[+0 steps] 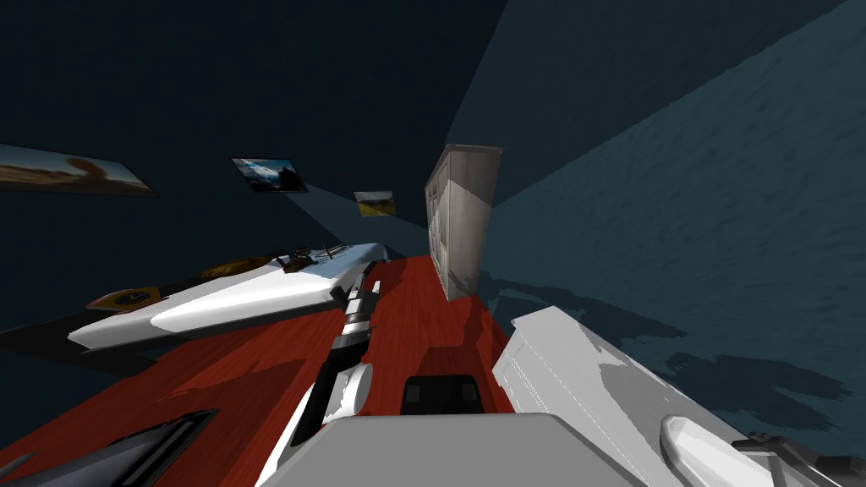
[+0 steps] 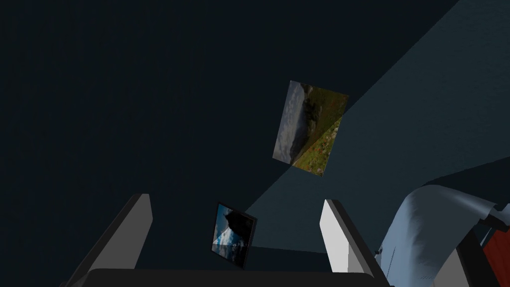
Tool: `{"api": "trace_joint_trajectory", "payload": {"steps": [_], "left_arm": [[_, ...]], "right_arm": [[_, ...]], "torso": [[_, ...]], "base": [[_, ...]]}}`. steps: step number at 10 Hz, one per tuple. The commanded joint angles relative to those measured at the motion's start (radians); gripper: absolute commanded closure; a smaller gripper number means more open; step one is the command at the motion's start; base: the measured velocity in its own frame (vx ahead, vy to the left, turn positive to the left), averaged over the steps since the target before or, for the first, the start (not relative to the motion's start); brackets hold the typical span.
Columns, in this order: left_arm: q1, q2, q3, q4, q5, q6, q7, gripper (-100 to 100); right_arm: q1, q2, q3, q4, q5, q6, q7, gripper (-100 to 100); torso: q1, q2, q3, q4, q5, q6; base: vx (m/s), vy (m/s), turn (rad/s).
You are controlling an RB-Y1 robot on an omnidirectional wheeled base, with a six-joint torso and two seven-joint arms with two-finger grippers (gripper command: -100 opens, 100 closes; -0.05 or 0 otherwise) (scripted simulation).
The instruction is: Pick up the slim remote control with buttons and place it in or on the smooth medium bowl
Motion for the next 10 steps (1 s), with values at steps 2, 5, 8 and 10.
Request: {"api": "trace_joint_trajectory", "payload": {"steps": [2, 5, 8, 10], "left_arm": [[0.0, 0.0, 0.0, 0.0, 0.0, 0.0, 0.0, 0], [0.0, 0.0, 0.0, 0.0, 0.0, 0.0, 0.0, 0], [0.0, 0.0, 0.0, 0.0, 0.0, 0.0, 0.0, 0], [0.0, 0.0, 0.0, 0.0, 0.0, 0.0, 0.0, 0]], "right_arm": [[0.0, 0.0, 0.0, 0.0, 0.0, 0.0, 0.0, 0], [0.0, -0.066, -0.039, 0.001, -0.025, -0.071, -0.003, -100], [-0.001, -0.095, -0.056, 0.002, -0.036, -0.102, -0.004, -100], [-0.022, -0.088, -0.043, 0.015, -0.028, -0.108, 0.0, 0]], "torso": [[0.0, 0.0, 0.0, 0.0, 0.0, 0.0], [0.0, 0.001, 0.001, 0.0, 0.0, 0.0], [0.0, 0.001, 0.001, 0.0, 0.0, 0.0], [0.0, 0.0, 0.0, 0.0, 0.0, 0.0]], "base": [[0.0, 0.0, 0.0], [-0.021, -0.004, -0.088], [-0.017, -0.004, -0.04], [0.0, 0.0, 0.0]]}}
